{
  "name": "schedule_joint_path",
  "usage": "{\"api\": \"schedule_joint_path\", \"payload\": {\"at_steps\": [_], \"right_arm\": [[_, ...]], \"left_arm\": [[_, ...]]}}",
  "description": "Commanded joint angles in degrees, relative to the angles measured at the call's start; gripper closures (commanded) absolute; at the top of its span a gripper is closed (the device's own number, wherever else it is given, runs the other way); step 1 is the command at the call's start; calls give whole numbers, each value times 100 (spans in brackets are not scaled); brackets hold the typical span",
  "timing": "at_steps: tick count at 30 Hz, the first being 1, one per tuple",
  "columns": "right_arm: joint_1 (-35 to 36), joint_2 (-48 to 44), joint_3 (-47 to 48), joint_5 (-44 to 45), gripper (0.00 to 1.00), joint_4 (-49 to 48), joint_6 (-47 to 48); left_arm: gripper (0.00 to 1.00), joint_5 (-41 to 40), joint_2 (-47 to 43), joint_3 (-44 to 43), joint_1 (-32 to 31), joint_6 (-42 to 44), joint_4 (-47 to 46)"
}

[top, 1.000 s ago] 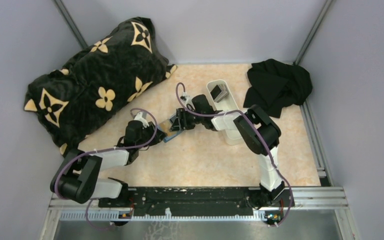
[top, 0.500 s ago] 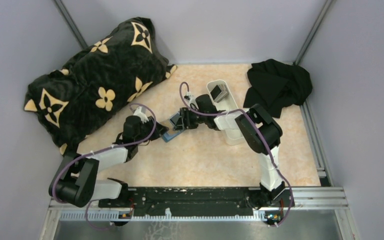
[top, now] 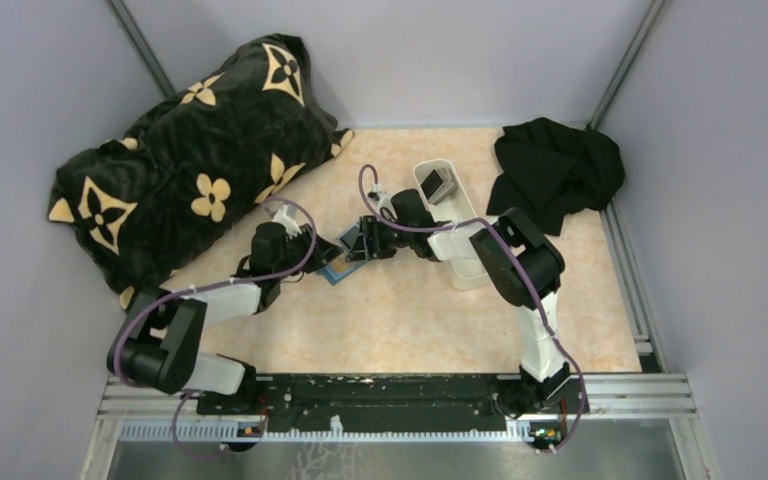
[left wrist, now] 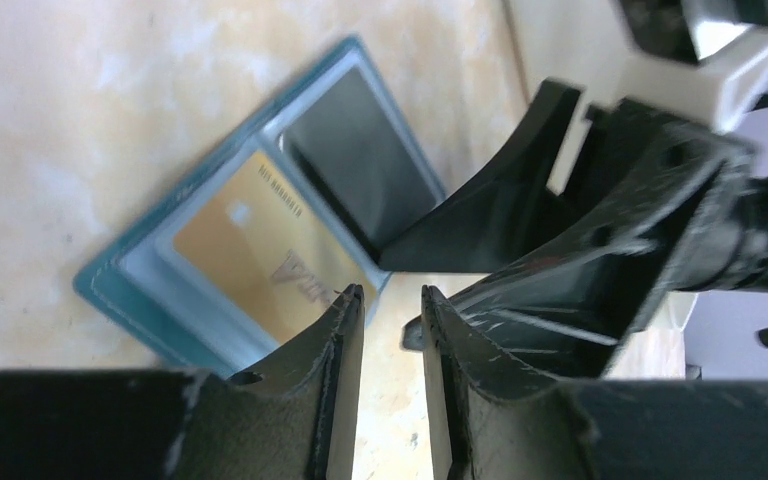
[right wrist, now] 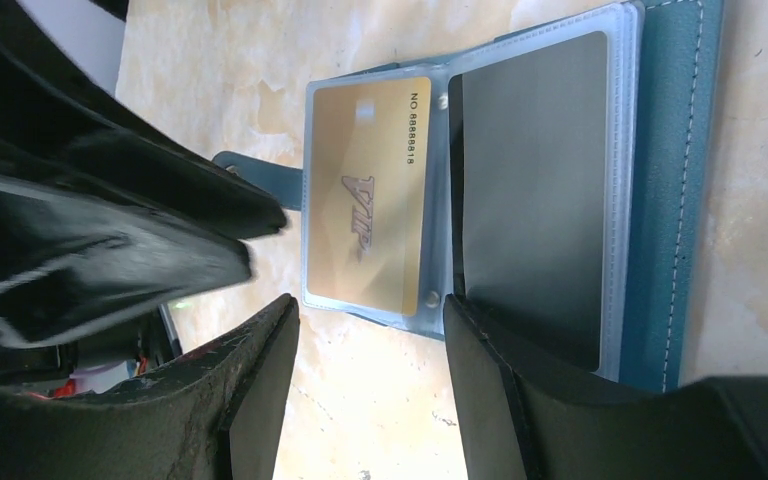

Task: Take the credit cards out of the card holder

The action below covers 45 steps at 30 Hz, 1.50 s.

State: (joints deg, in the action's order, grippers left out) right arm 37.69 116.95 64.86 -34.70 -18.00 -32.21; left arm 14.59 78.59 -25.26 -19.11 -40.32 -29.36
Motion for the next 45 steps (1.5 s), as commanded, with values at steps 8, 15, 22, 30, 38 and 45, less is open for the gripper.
{"api": "schedule_joint_path", "payload": {"at_steps": [8, 15, 22, 30, 38, 45], "right_arm": [[-34, -181, 20, -76, 44, -205, -22], [-18, -3, 177, -203, 44, -266, -78], [74, 210, 391, -229, 44, -146, -36], [100, 343, 486, -413, 44, -344, -225], [91, 269, 435, -915, 45, -1100, -763], [54, 466, 394, -1385, 48, -1918, -1363]], "left_arm": [[64, 743, 1072, 664, 262, -457, -1373], [64, 554, 956, 784, 305, -236, -1194], [65, 788, 1420, 859, 334, -384, -1815], [65, 842, 1574, 952, 364, -406, -2082], [65, 764, 1535, 1009, 405, -301, -2007], [65, 787, 1537, 1001, 417, -269, -2006]]}}
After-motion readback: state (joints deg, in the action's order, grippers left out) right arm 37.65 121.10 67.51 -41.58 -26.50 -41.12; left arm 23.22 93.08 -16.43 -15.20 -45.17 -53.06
